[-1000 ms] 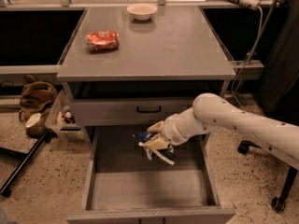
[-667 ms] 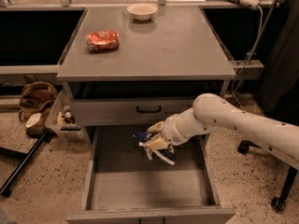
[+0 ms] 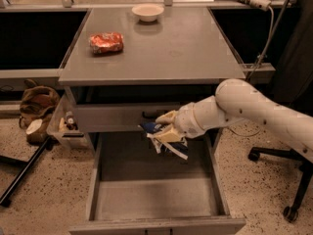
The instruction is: Pick blue chip bag from middle drawer and place on counter
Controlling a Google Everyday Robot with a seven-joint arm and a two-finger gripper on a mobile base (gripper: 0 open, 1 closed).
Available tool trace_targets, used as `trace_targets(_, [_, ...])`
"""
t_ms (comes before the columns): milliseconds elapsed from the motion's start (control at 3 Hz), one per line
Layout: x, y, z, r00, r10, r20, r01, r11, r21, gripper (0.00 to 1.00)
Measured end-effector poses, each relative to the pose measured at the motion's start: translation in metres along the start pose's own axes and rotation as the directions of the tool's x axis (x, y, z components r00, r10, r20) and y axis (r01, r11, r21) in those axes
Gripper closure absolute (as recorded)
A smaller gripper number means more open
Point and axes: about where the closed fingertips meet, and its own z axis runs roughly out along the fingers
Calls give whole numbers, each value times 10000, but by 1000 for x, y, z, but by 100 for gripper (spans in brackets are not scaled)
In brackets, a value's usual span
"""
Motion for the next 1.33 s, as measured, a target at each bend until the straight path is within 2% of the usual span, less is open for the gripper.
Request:
trace_targets(333, [-65, -10, -49, 9885, -983, 1149, 1018, 9945, -250, 100])
trace_targets(667, [-134, -19, -96, 9625, -1916, 1923, 2051, 9773, -528, 100])
trace_targets(1000, [-197, -26, -138, 9259, -2783, 2555, 2982, 9536, -423, 100])
trace_targets(1333, [-240, -28, -171, 8856, -3493, 3061, 3663, 9305, 18, 100])
